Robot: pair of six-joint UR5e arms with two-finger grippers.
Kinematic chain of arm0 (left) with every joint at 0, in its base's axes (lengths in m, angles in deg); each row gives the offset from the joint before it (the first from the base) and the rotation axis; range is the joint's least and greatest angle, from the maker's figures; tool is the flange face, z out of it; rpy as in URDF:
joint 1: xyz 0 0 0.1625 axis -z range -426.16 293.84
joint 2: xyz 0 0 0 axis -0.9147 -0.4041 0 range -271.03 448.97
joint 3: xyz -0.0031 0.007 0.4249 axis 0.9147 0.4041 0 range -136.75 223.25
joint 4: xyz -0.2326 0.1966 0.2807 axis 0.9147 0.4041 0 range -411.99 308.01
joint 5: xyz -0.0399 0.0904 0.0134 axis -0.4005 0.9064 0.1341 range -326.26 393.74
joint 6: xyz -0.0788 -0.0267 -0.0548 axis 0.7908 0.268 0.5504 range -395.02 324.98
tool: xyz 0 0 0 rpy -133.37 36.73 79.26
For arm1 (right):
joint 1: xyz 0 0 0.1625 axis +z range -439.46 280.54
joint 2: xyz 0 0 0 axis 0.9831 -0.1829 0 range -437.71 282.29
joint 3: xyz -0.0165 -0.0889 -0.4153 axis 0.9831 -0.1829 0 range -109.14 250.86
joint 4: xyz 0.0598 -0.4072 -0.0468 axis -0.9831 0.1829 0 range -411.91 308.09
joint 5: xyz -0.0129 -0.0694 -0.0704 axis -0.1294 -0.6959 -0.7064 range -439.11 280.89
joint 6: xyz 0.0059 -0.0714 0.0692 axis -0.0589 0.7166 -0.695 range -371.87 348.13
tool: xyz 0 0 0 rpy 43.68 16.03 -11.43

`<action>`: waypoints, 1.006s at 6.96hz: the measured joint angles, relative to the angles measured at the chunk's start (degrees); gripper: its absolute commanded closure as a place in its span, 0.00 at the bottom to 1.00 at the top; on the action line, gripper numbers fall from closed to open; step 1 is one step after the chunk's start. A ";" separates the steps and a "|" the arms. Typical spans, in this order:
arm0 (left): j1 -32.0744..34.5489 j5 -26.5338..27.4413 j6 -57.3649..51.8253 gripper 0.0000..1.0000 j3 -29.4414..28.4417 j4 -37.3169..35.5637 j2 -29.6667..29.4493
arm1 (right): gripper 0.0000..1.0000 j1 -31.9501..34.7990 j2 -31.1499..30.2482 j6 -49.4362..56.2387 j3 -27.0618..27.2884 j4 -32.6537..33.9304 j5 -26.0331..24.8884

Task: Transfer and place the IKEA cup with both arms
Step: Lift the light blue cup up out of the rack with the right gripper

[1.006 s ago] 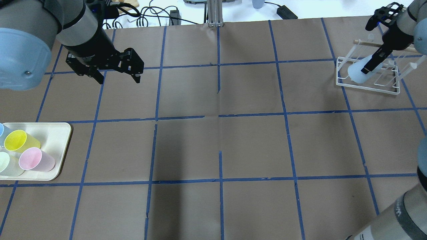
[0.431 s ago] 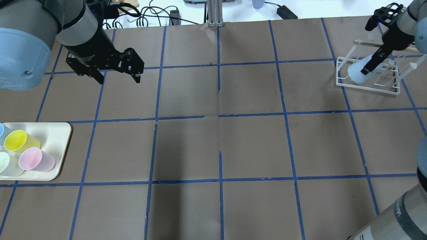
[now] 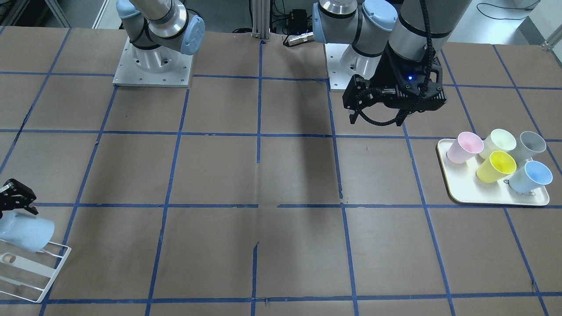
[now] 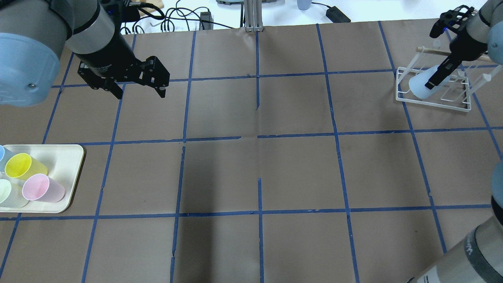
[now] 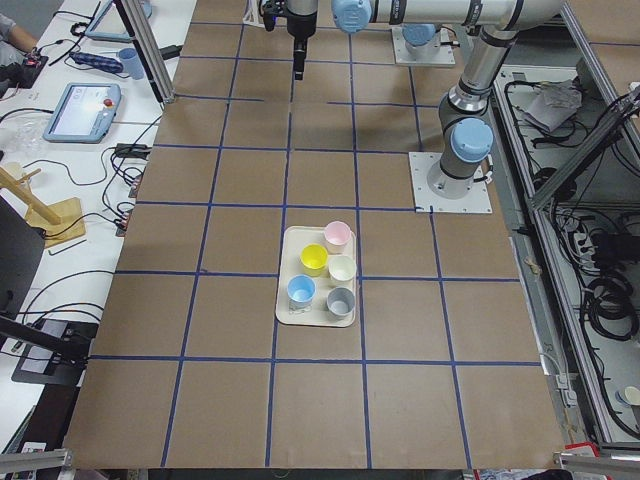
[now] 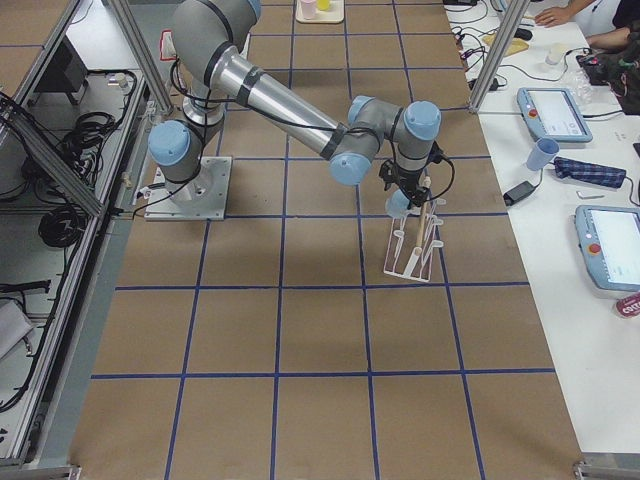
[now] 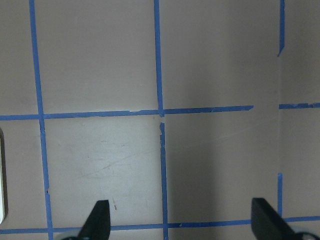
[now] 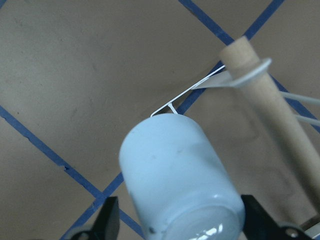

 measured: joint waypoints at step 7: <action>-0.10 -0.06 -0.01 0.00 0.07 0.00 0.00 | 0.77 0.07 -1.22 -0.02 -3.19 -6.18 -2.91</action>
